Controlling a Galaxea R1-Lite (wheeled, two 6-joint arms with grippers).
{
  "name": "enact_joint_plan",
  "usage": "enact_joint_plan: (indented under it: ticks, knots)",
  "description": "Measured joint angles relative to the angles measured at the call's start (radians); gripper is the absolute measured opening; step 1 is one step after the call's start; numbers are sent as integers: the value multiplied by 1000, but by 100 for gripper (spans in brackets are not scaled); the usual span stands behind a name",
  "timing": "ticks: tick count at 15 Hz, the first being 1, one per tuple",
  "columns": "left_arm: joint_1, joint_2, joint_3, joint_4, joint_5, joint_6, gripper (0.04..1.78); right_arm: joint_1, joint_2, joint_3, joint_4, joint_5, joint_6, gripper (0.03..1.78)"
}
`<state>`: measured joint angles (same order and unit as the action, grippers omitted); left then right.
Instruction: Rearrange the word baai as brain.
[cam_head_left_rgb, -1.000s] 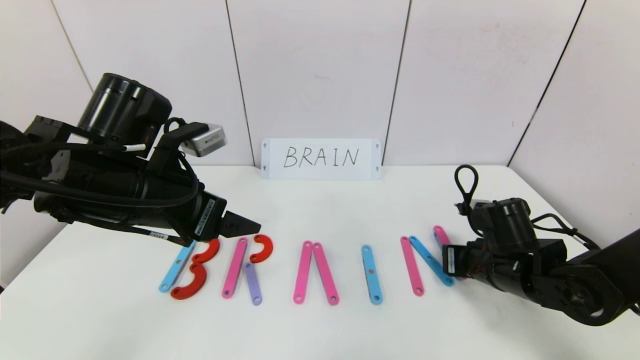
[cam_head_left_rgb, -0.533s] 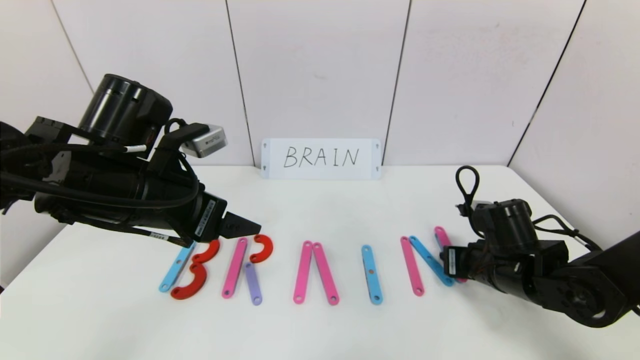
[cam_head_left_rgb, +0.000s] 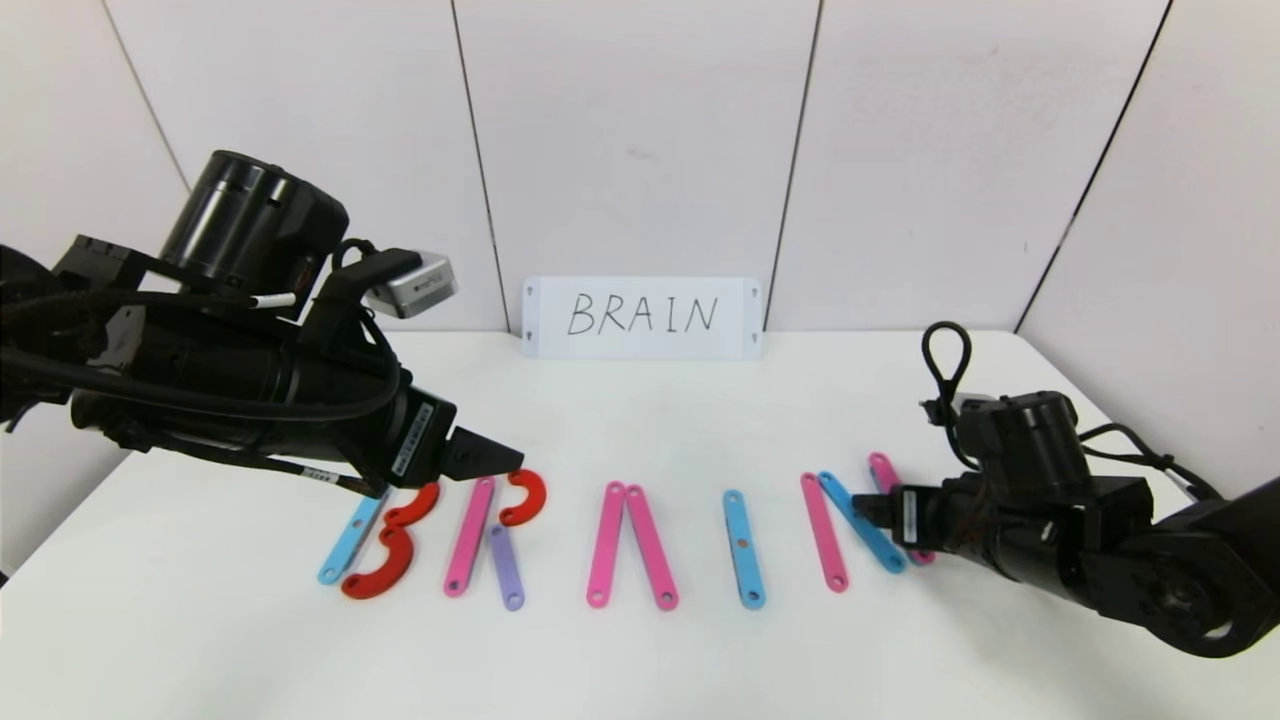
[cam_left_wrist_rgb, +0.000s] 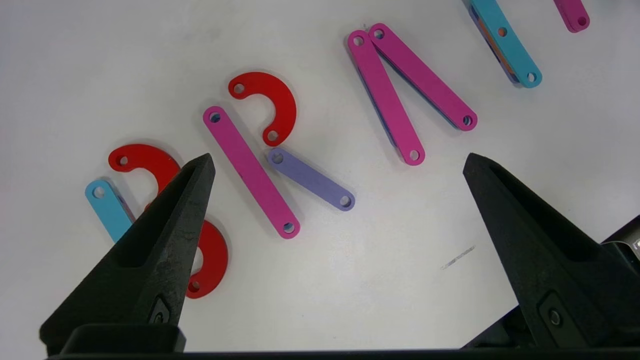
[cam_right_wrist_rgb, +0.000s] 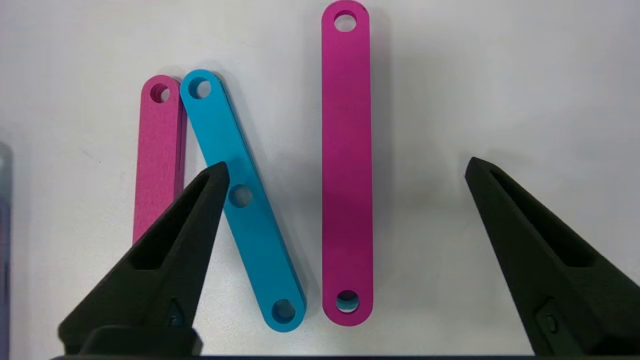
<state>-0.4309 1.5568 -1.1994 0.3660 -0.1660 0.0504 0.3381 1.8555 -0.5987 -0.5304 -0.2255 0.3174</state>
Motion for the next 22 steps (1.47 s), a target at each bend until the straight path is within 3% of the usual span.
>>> enact_joint_plan:
  ticks: [5,9,11,15,22]
  knots:
    - [0,-1,0,0,3,0,174,-3,-51,-9,0,20,-18,174]
    - [1,-10,0,0,5,-1,174,-6,-143,-13,21,92,-53,174]
    - [3,-29,-1,0,5,-2,174,-11,-207,-10,59,104,-55,174]
    - [6,-87,28,0,15,-9,174,-13,-374,-4,202,106,-56,174]
    - [8,-315,219,-1,94,-10,174,9,-764,0,495,107,-78,174]
